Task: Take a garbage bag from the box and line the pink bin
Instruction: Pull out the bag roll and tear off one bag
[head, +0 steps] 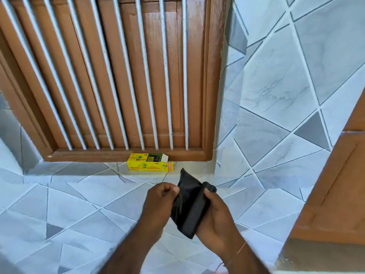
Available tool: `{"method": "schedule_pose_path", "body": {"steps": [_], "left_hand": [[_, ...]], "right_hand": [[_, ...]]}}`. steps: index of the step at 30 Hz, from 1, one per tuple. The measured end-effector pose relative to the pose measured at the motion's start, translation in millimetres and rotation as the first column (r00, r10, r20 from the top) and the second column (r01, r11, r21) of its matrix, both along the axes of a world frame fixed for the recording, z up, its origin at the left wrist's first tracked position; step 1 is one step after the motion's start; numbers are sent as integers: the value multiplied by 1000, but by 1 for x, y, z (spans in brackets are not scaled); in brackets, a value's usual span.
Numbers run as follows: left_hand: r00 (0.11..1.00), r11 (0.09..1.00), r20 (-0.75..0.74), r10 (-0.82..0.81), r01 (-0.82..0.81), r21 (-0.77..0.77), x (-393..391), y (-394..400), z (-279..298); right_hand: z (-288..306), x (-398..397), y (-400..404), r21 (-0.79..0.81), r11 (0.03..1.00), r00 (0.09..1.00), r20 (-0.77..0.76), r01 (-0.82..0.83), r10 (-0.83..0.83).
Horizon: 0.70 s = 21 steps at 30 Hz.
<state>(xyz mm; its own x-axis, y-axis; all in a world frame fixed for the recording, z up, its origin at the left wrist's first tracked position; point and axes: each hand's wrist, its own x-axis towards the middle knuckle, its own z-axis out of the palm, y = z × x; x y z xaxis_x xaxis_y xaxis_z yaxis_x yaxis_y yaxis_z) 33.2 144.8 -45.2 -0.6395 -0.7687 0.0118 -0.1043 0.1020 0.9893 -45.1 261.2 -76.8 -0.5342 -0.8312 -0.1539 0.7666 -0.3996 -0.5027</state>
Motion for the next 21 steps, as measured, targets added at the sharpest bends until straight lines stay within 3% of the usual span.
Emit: {"method": "schedule_pose_path", "body": {"steps": [4,11,15,21], "left_hand": [[1000,1000,-28,-8,8,-13,3,-19,13],[975,999,-224,12,-3,40,33,-84,53],[935,986,-341,101,-49,159,60,-131,70],[824,937,-484,295,-150,316,103,-196,85]], "right_hand": [[3,12,-3,53,998,1000,2,16,-16],[-4,39,-17,171,985,999,49,3,-11],[-8,51,-25,311,950,1000,11,1,-5],[-5,51,-27,361,932,998,-50,-25,47]]}}
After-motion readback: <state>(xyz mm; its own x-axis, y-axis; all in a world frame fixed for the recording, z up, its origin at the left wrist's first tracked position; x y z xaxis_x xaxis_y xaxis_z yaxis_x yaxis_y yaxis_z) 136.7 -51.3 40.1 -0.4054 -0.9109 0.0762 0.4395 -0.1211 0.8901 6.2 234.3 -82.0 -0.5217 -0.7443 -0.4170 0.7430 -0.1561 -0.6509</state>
